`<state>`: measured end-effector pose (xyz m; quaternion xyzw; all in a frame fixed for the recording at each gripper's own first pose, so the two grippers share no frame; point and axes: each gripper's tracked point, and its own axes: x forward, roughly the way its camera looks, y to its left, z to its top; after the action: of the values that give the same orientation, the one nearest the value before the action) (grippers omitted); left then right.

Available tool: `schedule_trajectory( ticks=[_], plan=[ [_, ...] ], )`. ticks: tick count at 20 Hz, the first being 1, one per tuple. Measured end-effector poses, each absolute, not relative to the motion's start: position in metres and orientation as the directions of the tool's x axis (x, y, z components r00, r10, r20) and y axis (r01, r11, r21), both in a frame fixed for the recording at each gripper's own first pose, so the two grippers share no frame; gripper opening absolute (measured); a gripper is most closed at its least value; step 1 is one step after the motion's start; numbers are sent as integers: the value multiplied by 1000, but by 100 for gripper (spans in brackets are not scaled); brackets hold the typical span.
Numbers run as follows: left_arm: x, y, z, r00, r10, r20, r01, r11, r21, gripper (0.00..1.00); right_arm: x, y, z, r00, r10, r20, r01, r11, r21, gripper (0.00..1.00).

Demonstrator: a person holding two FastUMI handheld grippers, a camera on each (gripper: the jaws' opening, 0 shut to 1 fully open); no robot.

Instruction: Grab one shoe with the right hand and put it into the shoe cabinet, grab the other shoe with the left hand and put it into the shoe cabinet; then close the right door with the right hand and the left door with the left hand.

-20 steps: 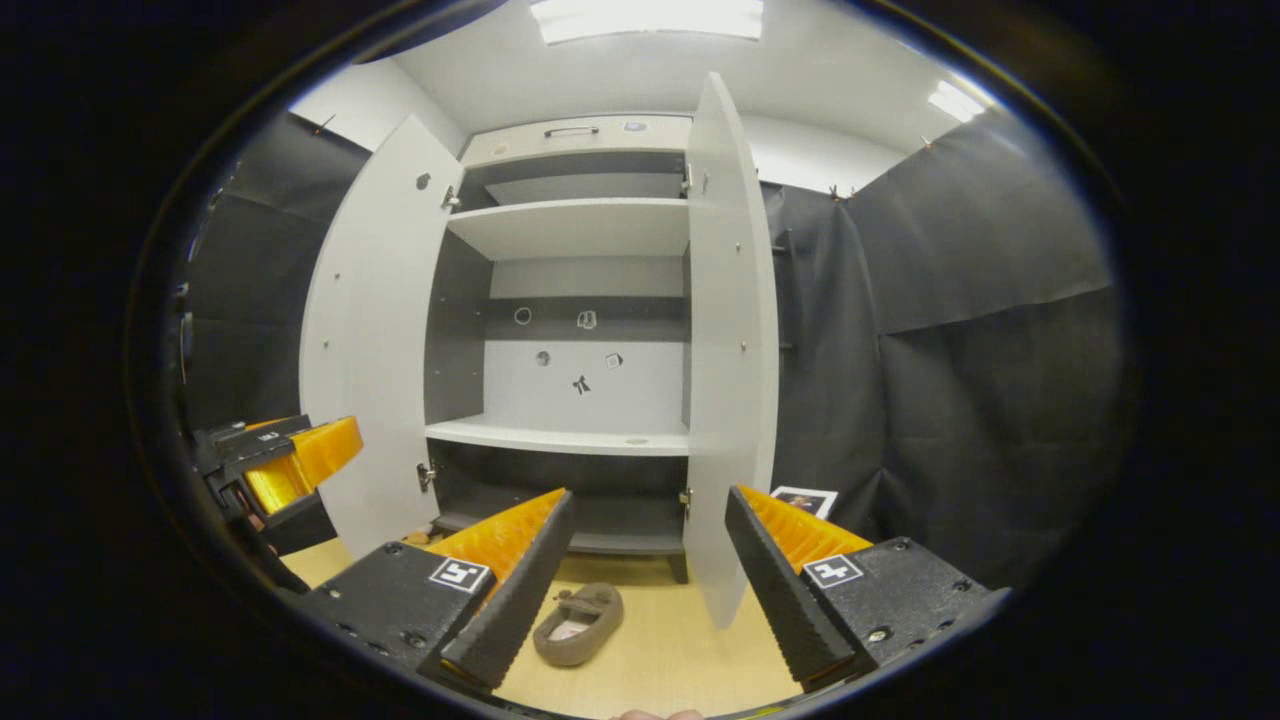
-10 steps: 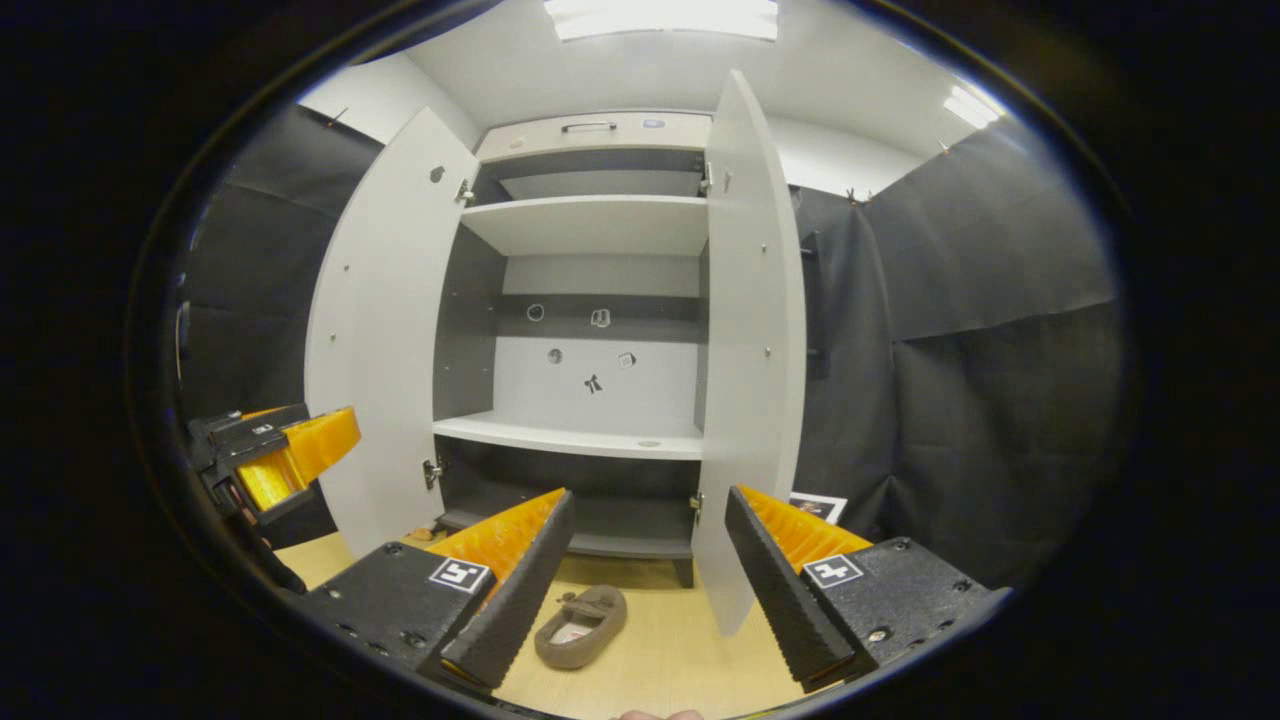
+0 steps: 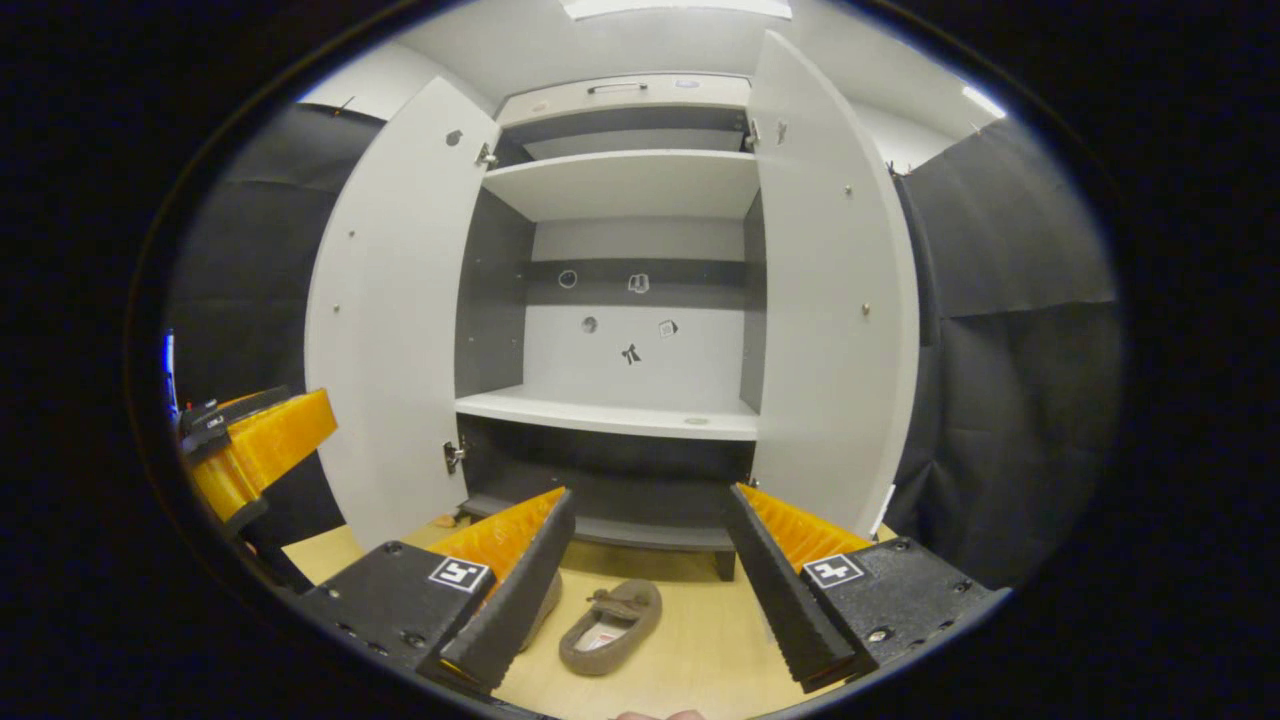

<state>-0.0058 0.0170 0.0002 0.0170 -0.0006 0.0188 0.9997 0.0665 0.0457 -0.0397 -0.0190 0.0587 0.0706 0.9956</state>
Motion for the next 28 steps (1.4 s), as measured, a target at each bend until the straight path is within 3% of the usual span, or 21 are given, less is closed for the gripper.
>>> schedule_trajectory(
  ticks=[6,7,8,9,16,19,24,28],
  plan=[
    [-9,26,1,998,59,4,-59,997,48,95,74,47,-43,984,135,-114,-141,989,-41,99],
    [-9,26,1,998,59,4,-59,997,48,95,75,48,-45,984,138,-116,-144,988,-47,95],
    [-9,26,2,998,58,6,-58,997,48,95,78,51,-51,982,145,-123,-153,987,-52,99],
    [-8,26,2,998,56,6,-56,997,48,95,81,57,-60,976,160,-145,-170,984,-58,96],
    [-10,35,-2,998,63,-6,-63,997,47,95,117,107,-190,893,225,-389,-284,953,-102,97],
    [-11,46,-7,996,87,-15,-87,995,51,95,121,119,-257,808,226,-544,-319,944,-82,78],
    [-9,60,-11,993,114,-24,-112,992,53,95,131,112,-317,723,168,-670,-282,957,-65,65],
    [-5,66,-17,992,124,-38,-122,991,50,95,141,110,-342,687,133,-714,-252,966,-62,63]
  ],
)
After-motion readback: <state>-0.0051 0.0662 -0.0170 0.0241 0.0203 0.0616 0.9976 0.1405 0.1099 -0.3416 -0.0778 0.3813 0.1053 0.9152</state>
